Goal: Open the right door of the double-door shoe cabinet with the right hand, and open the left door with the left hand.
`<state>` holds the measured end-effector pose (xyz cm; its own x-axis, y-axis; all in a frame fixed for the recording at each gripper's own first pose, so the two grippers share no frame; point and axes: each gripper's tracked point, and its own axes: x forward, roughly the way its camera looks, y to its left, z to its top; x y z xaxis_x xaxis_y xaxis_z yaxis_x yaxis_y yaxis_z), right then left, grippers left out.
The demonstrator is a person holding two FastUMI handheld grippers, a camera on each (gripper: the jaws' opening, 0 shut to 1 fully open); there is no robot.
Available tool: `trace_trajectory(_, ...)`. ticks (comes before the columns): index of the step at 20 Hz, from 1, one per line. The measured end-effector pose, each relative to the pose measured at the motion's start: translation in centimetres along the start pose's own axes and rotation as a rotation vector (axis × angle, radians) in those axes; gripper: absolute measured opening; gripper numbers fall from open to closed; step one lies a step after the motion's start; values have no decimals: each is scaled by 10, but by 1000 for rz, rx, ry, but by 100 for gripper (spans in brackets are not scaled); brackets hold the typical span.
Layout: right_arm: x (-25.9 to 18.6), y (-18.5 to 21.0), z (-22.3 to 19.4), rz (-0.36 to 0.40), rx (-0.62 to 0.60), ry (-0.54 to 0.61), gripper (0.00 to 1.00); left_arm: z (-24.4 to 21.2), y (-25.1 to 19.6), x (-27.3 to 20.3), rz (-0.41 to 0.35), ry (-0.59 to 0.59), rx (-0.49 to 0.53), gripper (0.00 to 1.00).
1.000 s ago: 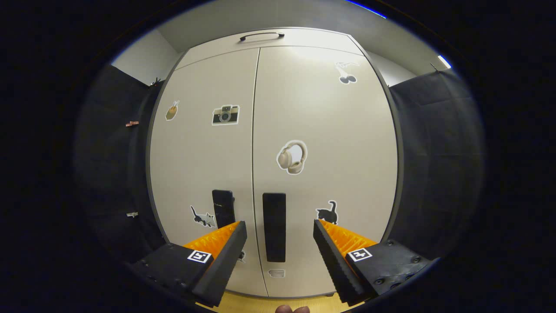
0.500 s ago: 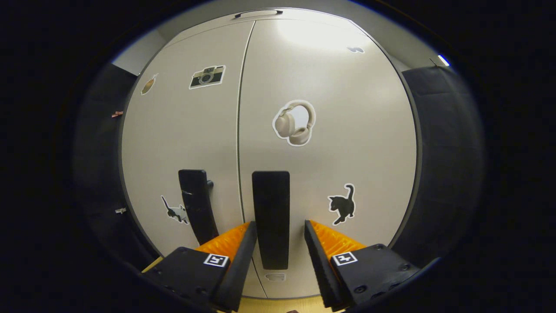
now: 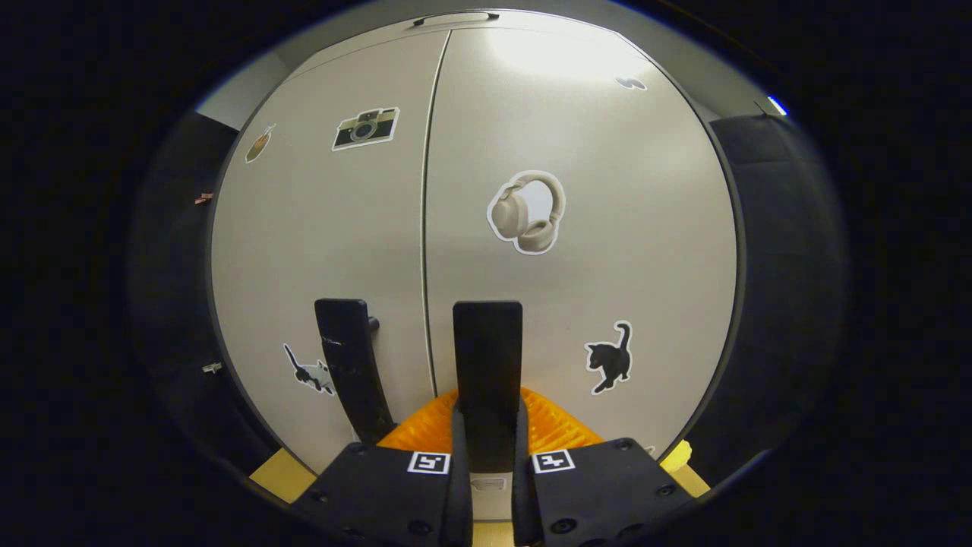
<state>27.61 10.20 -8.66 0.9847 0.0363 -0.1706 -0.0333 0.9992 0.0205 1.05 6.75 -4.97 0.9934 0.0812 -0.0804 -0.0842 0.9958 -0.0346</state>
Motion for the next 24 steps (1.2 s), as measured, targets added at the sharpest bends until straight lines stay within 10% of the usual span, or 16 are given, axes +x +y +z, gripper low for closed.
trace_trajectory(24, -100, -53, 6, 235, 52, 9, 10, 15, -34, -49, 54, -18, 52, 95)
